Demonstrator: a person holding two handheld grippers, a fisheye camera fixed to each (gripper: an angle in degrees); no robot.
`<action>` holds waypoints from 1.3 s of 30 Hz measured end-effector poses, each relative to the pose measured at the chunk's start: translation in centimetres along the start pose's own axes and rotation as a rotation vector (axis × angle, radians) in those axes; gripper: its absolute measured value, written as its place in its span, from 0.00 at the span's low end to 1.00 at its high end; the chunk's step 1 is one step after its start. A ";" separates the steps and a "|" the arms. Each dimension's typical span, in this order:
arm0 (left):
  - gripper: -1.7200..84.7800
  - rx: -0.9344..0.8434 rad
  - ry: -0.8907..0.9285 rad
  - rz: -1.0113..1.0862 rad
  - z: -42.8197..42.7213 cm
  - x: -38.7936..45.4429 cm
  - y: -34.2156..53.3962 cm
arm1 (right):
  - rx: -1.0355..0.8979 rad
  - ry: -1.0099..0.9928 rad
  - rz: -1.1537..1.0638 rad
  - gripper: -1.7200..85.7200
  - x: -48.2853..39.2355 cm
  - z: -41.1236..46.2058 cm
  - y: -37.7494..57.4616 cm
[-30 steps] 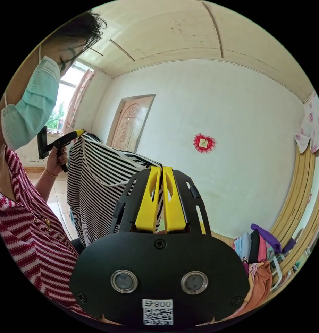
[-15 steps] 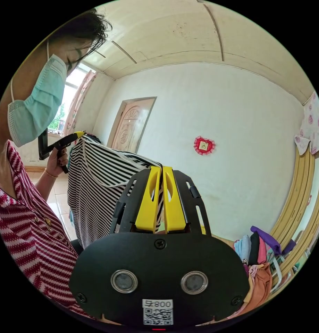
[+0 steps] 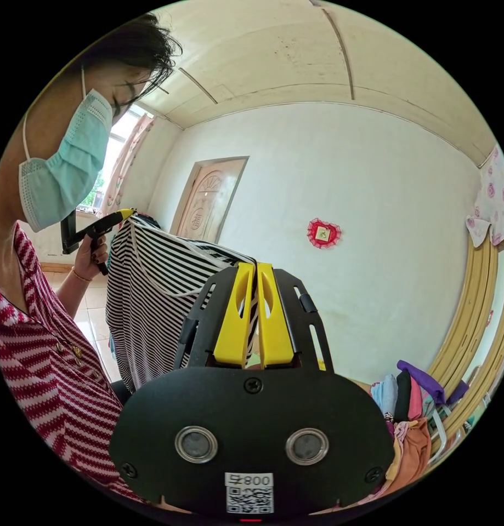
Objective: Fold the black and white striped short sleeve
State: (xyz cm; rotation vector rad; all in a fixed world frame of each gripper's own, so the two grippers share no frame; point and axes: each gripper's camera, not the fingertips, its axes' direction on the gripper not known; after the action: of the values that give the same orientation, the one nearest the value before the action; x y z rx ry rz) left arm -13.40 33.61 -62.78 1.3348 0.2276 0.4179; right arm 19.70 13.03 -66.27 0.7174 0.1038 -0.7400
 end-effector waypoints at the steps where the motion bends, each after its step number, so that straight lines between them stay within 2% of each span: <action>1: 0.03 0.001 0.000 -0.001 0.0 -0.1 0.1 | 0.000 0.000 -0.001 0.03 -0.1 0.1 0.2; 18: 0.03 0.001 -0.001 0.006 1.1 -3.2 4.9 | -0.001 -0.002 0.002 0.03 -2.0 3.3 2.3; 28: 0.03 0.003 0.003 0.009 4.3 -6.8 9.4 | -0.004 0.003 0.002 0.03 -3.2 8.5 2.9; 34: 0.03 -0.005 0.009 0.007 8.4 -10.5 12.9 | -0.010 0.013 0.006 0.03 -3.5 13.9 3.1; 39: 0.03 -0.082 -0.014 -0.005 16.2 -16.3 17.1 | -0.034 0.028 0.007 0.03 -2.7 20.7 2.9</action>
State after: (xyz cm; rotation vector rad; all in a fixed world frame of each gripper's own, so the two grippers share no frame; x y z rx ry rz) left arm -24.56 15.31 -43.76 1.2559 0.2000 0.4100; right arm 16.34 3.03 -48.00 0.6956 0.1393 -0.7199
